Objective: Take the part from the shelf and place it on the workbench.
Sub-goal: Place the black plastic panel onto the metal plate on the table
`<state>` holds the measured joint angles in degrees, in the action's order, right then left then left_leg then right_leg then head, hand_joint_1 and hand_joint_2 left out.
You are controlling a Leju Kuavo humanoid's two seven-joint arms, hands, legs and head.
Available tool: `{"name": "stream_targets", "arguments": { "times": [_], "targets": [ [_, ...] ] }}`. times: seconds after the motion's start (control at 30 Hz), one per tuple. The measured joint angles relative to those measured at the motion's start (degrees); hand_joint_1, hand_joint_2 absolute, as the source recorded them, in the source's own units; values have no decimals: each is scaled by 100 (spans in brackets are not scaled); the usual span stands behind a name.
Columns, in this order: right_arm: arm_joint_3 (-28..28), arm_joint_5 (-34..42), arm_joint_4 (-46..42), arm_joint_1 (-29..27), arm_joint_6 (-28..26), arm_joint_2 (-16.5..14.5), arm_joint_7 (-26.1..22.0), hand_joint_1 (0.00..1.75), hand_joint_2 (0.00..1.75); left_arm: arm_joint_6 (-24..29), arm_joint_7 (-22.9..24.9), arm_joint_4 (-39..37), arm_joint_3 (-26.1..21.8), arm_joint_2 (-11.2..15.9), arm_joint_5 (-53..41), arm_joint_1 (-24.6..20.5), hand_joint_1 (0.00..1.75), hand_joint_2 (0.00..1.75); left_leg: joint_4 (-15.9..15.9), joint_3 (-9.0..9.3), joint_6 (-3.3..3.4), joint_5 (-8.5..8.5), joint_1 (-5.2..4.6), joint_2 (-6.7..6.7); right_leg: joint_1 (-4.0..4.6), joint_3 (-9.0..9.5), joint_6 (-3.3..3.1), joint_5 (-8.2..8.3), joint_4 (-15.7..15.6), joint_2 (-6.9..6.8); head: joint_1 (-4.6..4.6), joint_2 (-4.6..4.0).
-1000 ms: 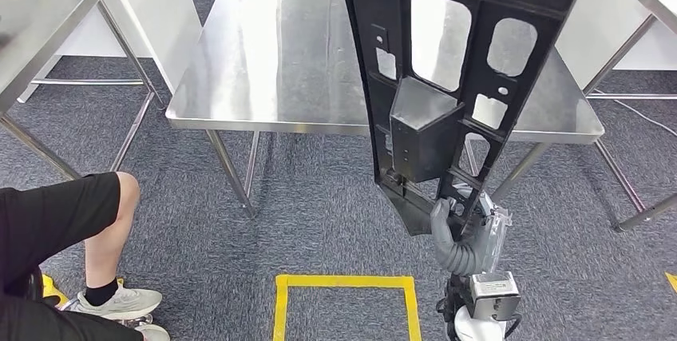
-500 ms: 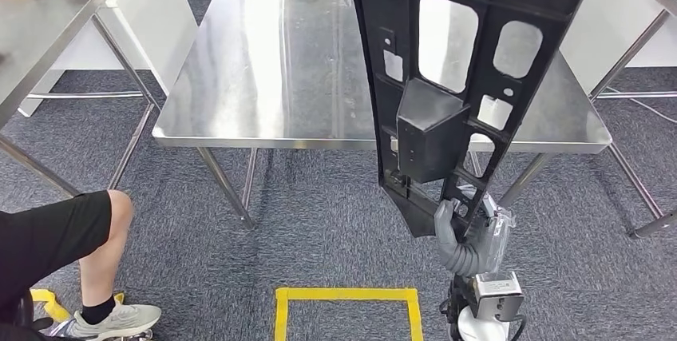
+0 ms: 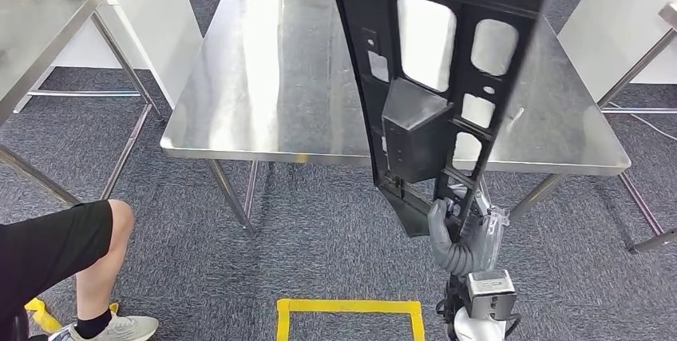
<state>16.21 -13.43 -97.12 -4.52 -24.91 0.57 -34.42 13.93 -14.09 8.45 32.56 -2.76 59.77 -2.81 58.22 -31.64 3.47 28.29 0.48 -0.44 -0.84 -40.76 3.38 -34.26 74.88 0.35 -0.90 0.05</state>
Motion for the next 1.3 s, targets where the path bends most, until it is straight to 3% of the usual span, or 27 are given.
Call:
{"name": "stream_targets", "arguments": {
  "times": [0.03,0.1,0.17,0.23,0.3,0.5,0.6,0.67,0.73,0.83,0.93,1.0,1.03,1.1,1.13,1.17,1.2,1.27,1.3],
  "targets": [
    [-4,-17,-1,-5,10,-11,2,175,175,-35,-29,2,-14,5,10,-14,0,175,0,66,-14,48,3,-10,-9,27,63,204,-234,-3,0,-1],
    [-10,-29,-3,-5,27,-27,2,175,175,-92,-76,8,-32,18,33,-43,0,175,6,196,-65,166,-6,-18,-26,290,159,698,-1046,-31,2,0],
    [-10,-38,-5,-4,37,-55,-1,175,175,-132,-109,15,-47,40,46,-110,0,175,6,265,-127,277,-37,-23,-18,495,91,918,-1522,-50,-2,1],
    [-14,-50,-7,3,42,-85,-4,175,175,-124,-63,38,-69,72,43,-254,0,175,-22,296,-178,334,-43,-26,-2,545,-46,906,-1575,-45,-10,0],
    [-23,-56,-18,10,54,-111,-1,175,175,-89,27,80,-89,112,17,-413,0,175,-25,327,-220,327,-25,-14,-16,581,-110,890,-1580,-40,-14,0],
    [-61,-60,-112,-30,251,-206,105,175,175,-24,82,129,-163,183,-131,-614,0,175,-15,403,-175,256,-33,9,-4,645,-160,829,-1587,13,-19,1],
    [-99,-89,-169,-70,318,-252,120,175,175,4,80,145,-192,193,-196,-623,0,175,-99,435,-155,311,-28,25,15,632,-186,812,-1587,13,-19,1],
    [-120,-104,-195,-86,341,-278,120,175,175,9,80,151,-209,199,-215,-622,0,175,-171,472,-176,373,-20,28,6,627,-183,815,-1598,8,-16,1],
    [-132,-117,-215,-95,347,-308,120,175,175,10,80,154,-228,209,-233,-620,0,175,-205,489,-177,373,-27,28,-24,649,-147,842,-1644,4,-16,1],
    [-148,-129,-283,-98,353,-364,122,175,175,10,78,167,-262,212,-245,-630,0,175,-560,728,-49,178,21,52,8,629,-98,826,-1582,-3,-12,1],
    [-159,-133,-304,-96,368,-373,127,175,175,9,77,181,-278,203,-248,-632,0,175,-738,876,-31,92,68,128,-22,157,-81,568,-696,-8,2,-1],
    [-179,-156,-303,-118,408,-373,133,175,175,7,79,186,-281,190,-251,-621,0,175,-732,922,-95,141,100,178,-81,-136,9,551,-290,-16,2,1],
    [-192,-173,-303,-122,432,-375,134,175,175,5,80,187,-285,183,-254,-618,0,175,-721,961,-144,183,128,207,-111,-136,90,671,-386,-31,2,1],
    [-214,-205,-301,-113,479,-386,137,175,175,2,80,189,-304,177,-258,-618,0,175,-648,1052,-275,324,199,274,-171,133,283,1031,-1062,-173,4,0],
    [-217,-216,-296,-99,497,-399,137,175,175,3,80,190,-318,196,-261,-621,0,175,-575,1060,-344,422,212,302,-184,273,323,1127,-1354,-244,18,0],
    [-223,-224,-292,-83,516,-413,138,175,175,5,78,191,-332,209,-267,-624,0,175,-508,1055,-397,510,208,334,-191,355,295,1148,-1515,-286,24,1],
    [-233,-233,-287,-70,535,-428,139,175,175,8,76,192,-345,221,-277,-629,0,175,-461,1042,-432,575,192,363,-184,367,224,1092,-1530,-291,12,1],
    [-254,-246,-285,-52,562,-457,140,175,175,12,72,199,-365,221,-300,-642,0,175,-445,1057,-454,633,182,423,-172,335,56,1009,-1458,-166,-21,1],
    [-264,-250,-284,-47,568,-472,141,175,175,12,71,204,-377,220,-308,-650,0,175,-411,1065,-456,674,194,410,-165,333,7,983,-1444,-119,-37,1]
  ]
}}
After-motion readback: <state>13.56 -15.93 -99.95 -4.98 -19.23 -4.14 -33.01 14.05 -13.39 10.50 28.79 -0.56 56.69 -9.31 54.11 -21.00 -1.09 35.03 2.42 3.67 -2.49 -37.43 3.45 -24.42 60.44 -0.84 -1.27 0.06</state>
